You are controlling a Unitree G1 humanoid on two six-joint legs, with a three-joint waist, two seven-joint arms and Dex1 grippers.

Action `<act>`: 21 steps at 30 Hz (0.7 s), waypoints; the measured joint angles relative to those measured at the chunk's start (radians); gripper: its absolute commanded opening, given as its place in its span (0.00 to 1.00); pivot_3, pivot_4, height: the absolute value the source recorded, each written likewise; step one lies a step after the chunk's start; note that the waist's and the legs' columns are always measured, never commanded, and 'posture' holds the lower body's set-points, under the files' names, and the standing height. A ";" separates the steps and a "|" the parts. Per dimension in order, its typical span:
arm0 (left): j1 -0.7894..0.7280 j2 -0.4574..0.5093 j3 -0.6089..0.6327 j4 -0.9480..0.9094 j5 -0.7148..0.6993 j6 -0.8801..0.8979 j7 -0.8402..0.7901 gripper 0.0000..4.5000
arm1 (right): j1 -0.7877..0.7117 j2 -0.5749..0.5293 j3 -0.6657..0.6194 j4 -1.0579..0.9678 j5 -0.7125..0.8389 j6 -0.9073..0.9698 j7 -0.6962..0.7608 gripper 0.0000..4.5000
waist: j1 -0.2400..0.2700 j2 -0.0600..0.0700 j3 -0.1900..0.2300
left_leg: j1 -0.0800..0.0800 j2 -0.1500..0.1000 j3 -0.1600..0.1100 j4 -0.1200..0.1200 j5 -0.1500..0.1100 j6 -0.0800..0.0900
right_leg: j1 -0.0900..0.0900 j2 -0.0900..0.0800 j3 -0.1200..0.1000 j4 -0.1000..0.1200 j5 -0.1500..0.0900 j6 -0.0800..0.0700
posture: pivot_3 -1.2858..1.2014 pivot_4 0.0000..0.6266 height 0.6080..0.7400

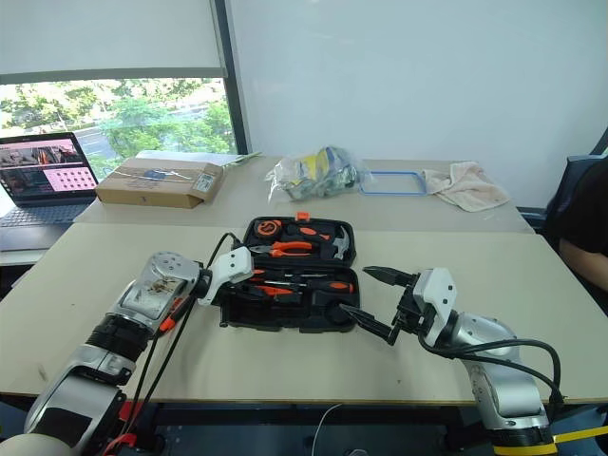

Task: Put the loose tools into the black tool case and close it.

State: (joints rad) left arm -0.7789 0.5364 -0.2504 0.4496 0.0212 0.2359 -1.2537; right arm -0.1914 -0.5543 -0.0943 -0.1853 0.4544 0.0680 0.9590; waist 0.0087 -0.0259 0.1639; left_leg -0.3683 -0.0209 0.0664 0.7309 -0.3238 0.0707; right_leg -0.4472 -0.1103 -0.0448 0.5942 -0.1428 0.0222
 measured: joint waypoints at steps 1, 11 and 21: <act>0.003 0.000 0.003 0.000 -0.006 -0.005 0.004 0.02 | 0.000 0.000 0.000 0.000 0.000 0.000 0.000 1.00 | 0.000 0.000 0.000 | 0.000 0.000 0.000 0.000 0.000 0.000 | 0.000 0.000 0.000 0.000 0.000 0.000 | 0.52 0.24 1.00; 0.282 0.154 0.326 -0.128 -0.302 -0.191 -0.118 0.48 | 0.163 -0.080 -0.124 -0.005 0.022 -0.009 0.038 1.00 | -0.010 0.001 0.000 | -0.004 0.000 0.001 -0.002 0.003 -0.007 | -0.007 0.000 0.002 0.001 0.000 -0.001 | 0.52 0.24 1.00; 0.848 0.287 0.812 -0.067 -0.378 -0.364 0.028 0.99 | 0.202 -0.067 -0.115 -0.047 0.022 -0.089 0.068 1.00 | -0.020 0.000 0.000 | -0.002 0.002 0.001 -0.003 0.000 -0.008 | -0.008 -0.003 0.001 -0.001 -0.001 -0.002 | 0.52 0.24 1.00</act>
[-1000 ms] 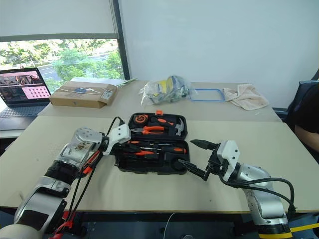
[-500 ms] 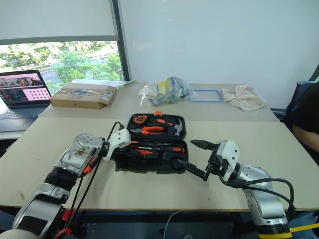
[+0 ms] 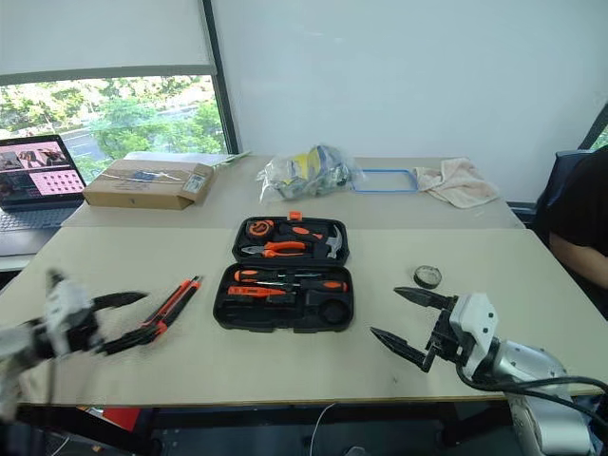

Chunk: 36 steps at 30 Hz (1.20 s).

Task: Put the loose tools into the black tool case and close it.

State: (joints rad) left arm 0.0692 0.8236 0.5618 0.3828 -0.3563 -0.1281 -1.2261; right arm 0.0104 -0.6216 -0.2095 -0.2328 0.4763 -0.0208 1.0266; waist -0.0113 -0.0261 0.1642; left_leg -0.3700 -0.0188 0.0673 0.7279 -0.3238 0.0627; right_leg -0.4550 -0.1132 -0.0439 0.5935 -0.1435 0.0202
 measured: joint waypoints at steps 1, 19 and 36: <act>0.037 0.000 0.025 0.005 0.000 0.000 0.009 0.99 | 0.001 0.003 -0.001 0.000 -0.001 -0.009 0.002 1.00 | 0.000 0.000 0.000 | 0.001 0.000 0.000 0.000 -0.001 0.000 | 0.000 0.000 0.000 0.000 0.000 0.000 | 0.52 0.24 1.00; -0.118 -0.034 -0.163 -0.437 -0.139 0.642 0.425 0.99 | -0.215 0.087 0.144 0.076 0.037 -0.013 0.076 1.00 | 0.017 0.000 0.000 | 0.002 0.001 -0.002 -0.001 0.006 -0.009 | 0.003 0.005 -0.002 0.001 0.003 -0.005 | 0.52 0.24 1.00; -0.238 -0.047 -0.325 -0.309 -0.045 0.654 0.394 0.40 | -0.219 0.096 0.155 0.102 0.016 -0.014 0.043 1.00 | 0.012 0.000 0.000 | 0.000 0.000 -0.001 -0.003 0.006 -0.009 | -0.001 0.003 -0.002 0.001 0.003 -0.005 | 0.52 0.24 1.00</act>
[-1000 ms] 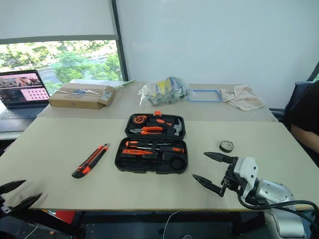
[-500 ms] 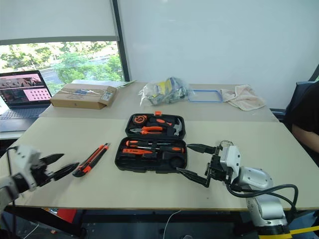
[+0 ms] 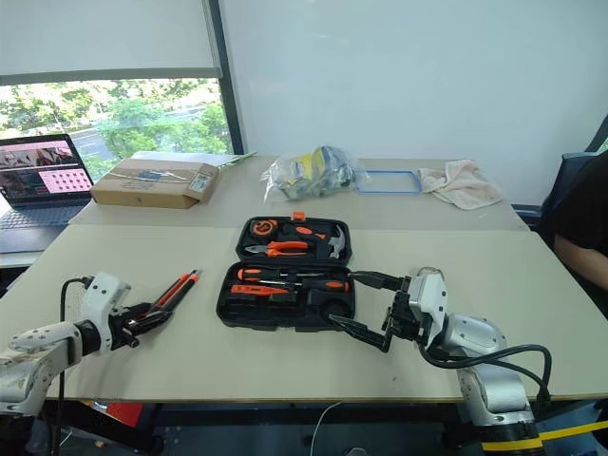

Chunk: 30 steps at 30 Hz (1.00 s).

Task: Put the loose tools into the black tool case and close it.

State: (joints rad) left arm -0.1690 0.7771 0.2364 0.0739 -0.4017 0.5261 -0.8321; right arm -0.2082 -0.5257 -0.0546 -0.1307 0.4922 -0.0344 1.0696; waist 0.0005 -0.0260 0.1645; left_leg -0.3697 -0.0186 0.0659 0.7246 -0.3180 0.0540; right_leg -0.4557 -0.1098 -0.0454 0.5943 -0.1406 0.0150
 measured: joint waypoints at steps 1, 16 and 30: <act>-0.012 0.001 0.000 0.008 -0.012 -0.033 -0.048 0.40 | 0.005 -0.006 -0.003 -0.003 0.000 0.000 -0.002 1.00 | 0.002 0.000 0.000 | 0.000 0.000 0.000 0.000 0.000 0.000 | 0.000 0.000 0.000 0.000 0.000 0.000 | 0.52 0.24 1.00; -0.544 -0.048 -0.505 0.189 0.226 -0.436 -0.638 0.40 | 0.065 -0.062 -0.051 -0.060 0.004 0.016 -0.015 1.00 | 0.001 0.000 0.000 | -0.001 0.000 0.002 0.003 -0.004 0.008 | 0.002 0.005 0.002 0.000 0.000 0.001 | 0.52 0.24 1.00; -0.670 -0.149 -0.559 0.501 0.372 -0.677 -0.625 0.40 | 0.111 -0.062 -0.064 -0.119 0.003 0.022 -0.071 1.00 | 0.011 0.000 0.000 | -0.002 -0.001 0.003 0.005 -0.007 0.014 | 0.002 0.003 0.003 -0.001 -0.001 0.004 | 0.52 0.24 1.00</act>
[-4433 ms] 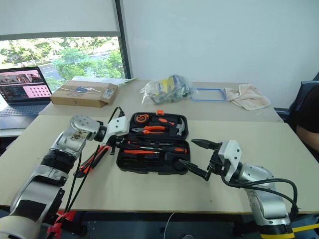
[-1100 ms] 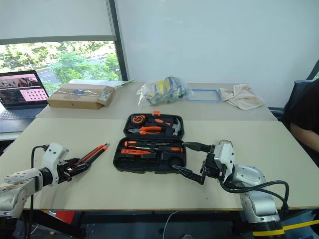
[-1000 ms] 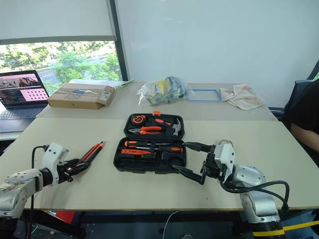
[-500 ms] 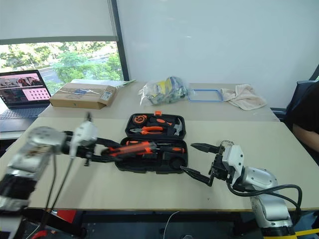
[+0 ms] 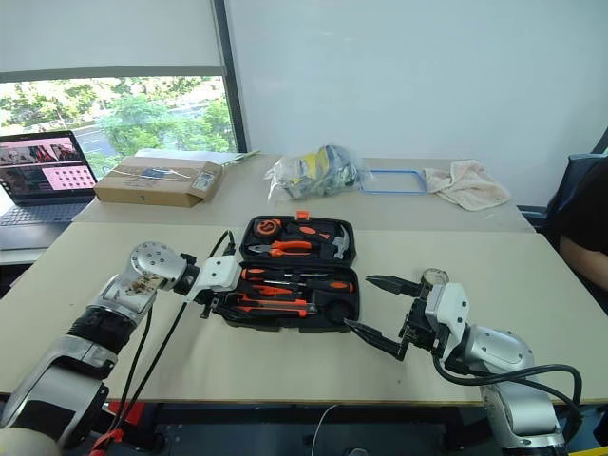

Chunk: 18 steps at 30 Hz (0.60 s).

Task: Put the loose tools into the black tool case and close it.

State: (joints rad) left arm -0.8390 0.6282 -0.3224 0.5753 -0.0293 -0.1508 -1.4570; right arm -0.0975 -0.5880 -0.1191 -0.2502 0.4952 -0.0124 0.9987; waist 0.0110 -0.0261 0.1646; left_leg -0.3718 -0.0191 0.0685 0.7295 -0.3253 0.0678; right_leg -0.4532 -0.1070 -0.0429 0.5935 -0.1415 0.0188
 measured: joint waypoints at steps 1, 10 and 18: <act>-0.006 -0.006 -0.002 0.010 0.003 -0.008 -0.002 0.40 | 0.000 0.000 0.000 0.000 0.000 0.000 0.000 1.00 | 0.000 0.000 0.000 | 0.000 0.000 0.000 0.000 0.000 0.000 | 0.000 0.000 0.000 0.000 0.000 0.000 | 0.52 0.24 1.00; -0.020 -0.039 -0.003 0.036 0.028 -0.018 -0.005 0.40 | -0.004 0.000 0.000 0.001 0.000 0.000 0.001 1.00 | 0.003 0.000 0.000 | 0.001 0.000 0.000 0.001 -0.001 0.001 | 0.001 -0.001 0.000 0.000 0.000 0.000 | 0.52 0.24 1.00; -0.014 -0.032 0.033 0.005 -0.007 0.049 -0.022 0.97 | -0.002 0.000 0.000 0.003 0.000 0.000 0.003 1.00 | -0.003 0.000 0.000 | 0.002 0.000 0.000 0.000 -0.001 0.002 | 0.001 0.000 0.000 0.000 -0.001 0.001 | 0.52 0.24 1.00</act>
State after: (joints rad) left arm -0.8529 0.5961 -0.2893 0.5799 -0.0363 -0.1016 -1.4787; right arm -0.0994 -0.5881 -0.1194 -0.2476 0.4947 -0.0121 1.0014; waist 0.0080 -0.0257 0.1644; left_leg -0.3703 -0.0188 0.0682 0.7299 -0.3262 0.0695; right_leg -0.4518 -0.1075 -0.0430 0.5939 -0.1422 0.0196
